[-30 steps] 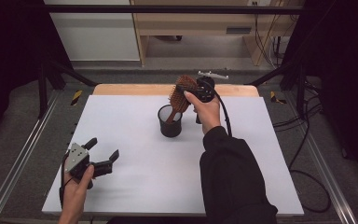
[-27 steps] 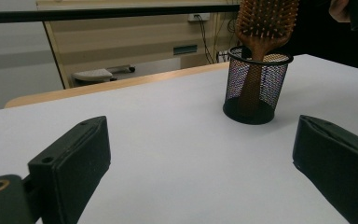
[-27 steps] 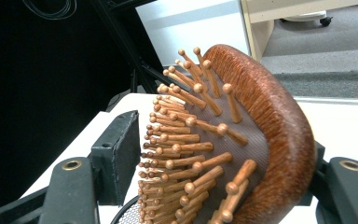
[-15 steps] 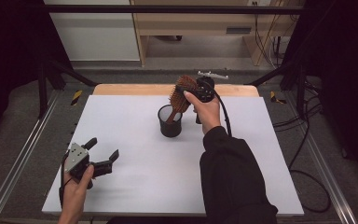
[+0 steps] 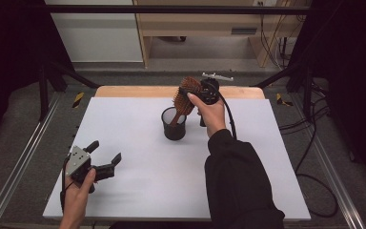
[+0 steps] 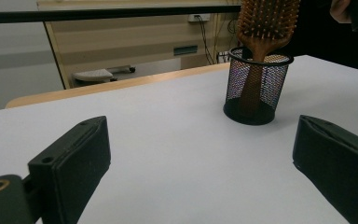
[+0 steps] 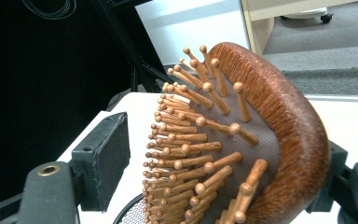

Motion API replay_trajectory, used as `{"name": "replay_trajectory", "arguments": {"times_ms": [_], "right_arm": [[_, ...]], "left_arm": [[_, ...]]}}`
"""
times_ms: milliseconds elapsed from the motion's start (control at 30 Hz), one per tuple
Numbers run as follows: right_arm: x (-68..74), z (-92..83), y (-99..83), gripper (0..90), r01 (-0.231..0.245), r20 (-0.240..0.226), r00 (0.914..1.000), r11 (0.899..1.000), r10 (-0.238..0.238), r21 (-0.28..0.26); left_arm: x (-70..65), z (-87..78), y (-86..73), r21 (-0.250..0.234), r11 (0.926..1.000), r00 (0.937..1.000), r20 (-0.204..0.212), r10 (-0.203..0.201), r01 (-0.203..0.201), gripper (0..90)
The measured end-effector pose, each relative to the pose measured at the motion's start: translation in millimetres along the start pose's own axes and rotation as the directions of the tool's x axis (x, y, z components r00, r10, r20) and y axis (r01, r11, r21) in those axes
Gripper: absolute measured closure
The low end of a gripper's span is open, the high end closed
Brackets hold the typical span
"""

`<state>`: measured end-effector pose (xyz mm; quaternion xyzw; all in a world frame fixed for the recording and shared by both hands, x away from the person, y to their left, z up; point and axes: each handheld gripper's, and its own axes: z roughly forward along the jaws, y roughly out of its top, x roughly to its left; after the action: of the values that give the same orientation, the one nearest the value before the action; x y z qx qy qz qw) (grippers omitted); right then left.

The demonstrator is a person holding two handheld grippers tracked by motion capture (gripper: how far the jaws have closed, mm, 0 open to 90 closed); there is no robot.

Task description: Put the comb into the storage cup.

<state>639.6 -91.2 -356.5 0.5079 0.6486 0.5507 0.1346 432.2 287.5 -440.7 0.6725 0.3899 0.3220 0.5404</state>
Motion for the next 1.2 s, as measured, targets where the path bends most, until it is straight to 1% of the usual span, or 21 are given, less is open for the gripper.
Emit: {"name": "replay_trajectory", "arguments": {"times_ms": [300, 367, 500, 633, 733, 900, 967, 1167, 1200], "right_arm": [[1.5, -0.8, 0.2, 15.6, -0.001, 0.009, 1.0000, 1.000, 0.001, 0.005], [1.6, -1.1, 0.5, 14.4, -0.009, 0.008, 0.9999, 1.000, 0.009, 0.008], [1.0, -2.3, 1.4, 12.6, -0.010, 0.012, 0.9999, 1.000, 0.010, 0.003], [2.4, -3.1, 1.0, 11.8, 0.017, 0.025, 0.9995, 1.000, -0.018, 0.010], [3.5, -3.7, 0.8, 11.5, 0.022, 0.023, 0.9995, 1.000, -0.022, 0.016], [4.2, -4.7, 1.8, 11.1, 0.022, 0.010, 0.9997, 1.000, -0.022, 0.011], [4.6, -5.6, 2.2, 10.4, 0.031, 0.007, 0.9995, 0.999, -0.031, 0.008], [5.0, -9.1, 3.2, 9.2, 0.034, -0.005, 0.9994, 0.999, -0.034, 0.007], [5.2, -9.6, 3.4, 9.2, 0.041, -0.004, 0.9992, 0.999, -0.041, 0.007]], "left_arm": [[0.0, 0.1, 0.1, -0.002, 1.0000, 1.0000, 0.000, -0.002, 0.002, 4.5], [-0.1, 0.1, 0.1, 0.000, 1.0000, 1.0000, 0.000, 0.000, 0.000, 4.5], [-0.1, 0.1, 0.1, 0.000, 1.0000, 1.0000, 0.001, 0.001, -0.001, 4.5], [0.1, 0.2, 0.1, 0.000, 1.0000, 1.0000, 0.001, 0.000, 0.000, 4.5], [-0.3, 0.3, 0.1, -0.002, 1.0000, 1.0000, 0.001, -0.001, 0.001, 4.5], [-0.4, 0.2, 0.0, 0.001, 1.0000, 1.0000, 0.002, 0.001, -0.001, 4.5], [-0.3, 0.4, -0.1, 0.001, 1.0000, 1.0000, 0.002, 0.000, 0.000, 4.5], [-0.4, 0.6, -0.1, 0.002, 1.0000, 1.0000, 0.003, 0.001, -0.001, 4.5], [-0.7, 0.7, -0.1, 0.001, 1.0000, 1.0000, 0.003, 0.000, 0.000, 4.5]]}}
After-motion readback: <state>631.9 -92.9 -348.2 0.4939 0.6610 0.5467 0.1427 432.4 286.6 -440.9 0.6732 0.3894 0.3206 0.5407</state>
